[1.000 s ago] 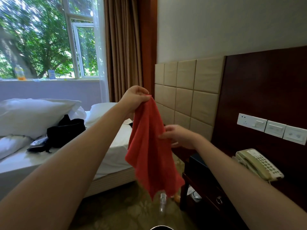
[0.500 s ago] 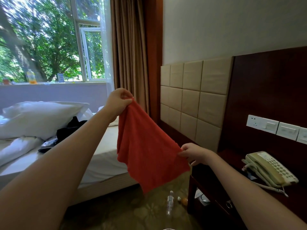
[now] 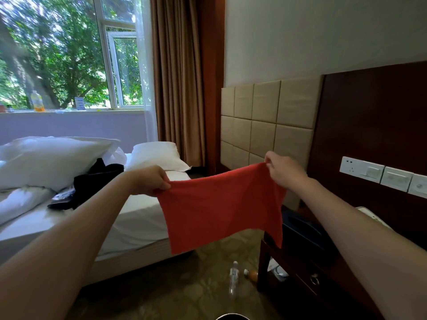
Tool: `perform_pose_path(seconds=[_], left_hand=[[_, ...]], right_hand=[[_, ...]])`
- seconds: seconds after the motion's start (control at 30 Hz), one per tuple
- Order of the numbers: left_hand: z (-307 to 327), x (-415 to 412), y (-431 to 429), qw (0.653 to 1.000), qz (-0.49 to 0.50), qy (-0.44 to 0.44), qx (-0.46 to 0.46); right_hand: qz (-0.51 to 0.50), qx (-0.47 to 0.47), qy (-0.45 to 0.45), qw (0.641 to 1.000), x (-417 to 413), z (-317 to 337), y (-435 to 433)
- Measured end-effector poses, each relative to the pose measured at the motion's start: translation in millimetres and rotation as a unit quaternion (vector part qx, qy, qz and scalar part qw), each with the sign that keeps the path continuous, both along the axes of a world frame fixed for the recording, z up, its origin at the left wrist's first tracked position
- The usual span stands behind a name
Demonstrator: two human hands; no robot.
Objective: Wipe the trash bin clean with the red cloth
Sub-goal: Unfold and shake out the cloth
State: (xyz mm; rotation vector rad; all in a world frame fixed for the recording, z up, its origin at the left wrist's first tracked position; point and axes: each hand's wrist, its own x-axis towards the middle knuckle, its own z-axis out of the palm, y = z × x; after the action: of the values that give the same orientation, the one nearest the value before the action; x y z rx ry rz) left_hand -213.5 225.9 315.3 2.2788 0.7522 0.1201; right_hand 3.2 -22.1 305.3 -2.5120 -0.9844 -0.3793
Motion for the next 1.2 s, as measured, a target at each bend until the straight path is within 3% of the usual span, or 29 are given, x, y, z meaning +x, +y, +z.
perform_pose_path(seconds=[0.1,0.17,0.27,0.37,0.47,0.6,0.87,1.03,1.2], left_hand=[[-3,-1,-7,0.996,-0.001,-0.013,-0.093],[-4,1,-12,0.992,-0.003,-0.028,-0.123],[-10,10,-25,0.985,-0.021,-0.07,-0.155],[-20,26,-51,0.972,-0.033,-0.133,-0.192],[-24,40,-78,0.963,-0.033,-0.185,-0.195],[-19,46,-82,0.964,-0.057,-0.225,-0.13],[-2,35,-92,0.981,-0.13,-0.142,-0.014],[-10,39,-95,0.954,-0.132,-0.091,0.255],[-7,41,-89,0.953,-0.109,-0.154,0.237]], right_hand=[[-0.02,-0.018,-0.034,0.999,-3,6,-3],[-0.032,0.004,0.009,0.999,-5,8,0],[-0.027,0.101,0.174,0.979,-18,13,15],[0.026,0.167,0.368,0.914,-45,18,32],[0.069,0.166,0.467,0.866,-66,18,50],[0.071,0.206,0.529,0.82,-74,16,67],[0.051,0.242,0.525,0.814,-75,12,75],[0.051,0.252,0.541,0.801,-76,11,71],[0.065,0.231,0.557,0.795,-74,10,64]])
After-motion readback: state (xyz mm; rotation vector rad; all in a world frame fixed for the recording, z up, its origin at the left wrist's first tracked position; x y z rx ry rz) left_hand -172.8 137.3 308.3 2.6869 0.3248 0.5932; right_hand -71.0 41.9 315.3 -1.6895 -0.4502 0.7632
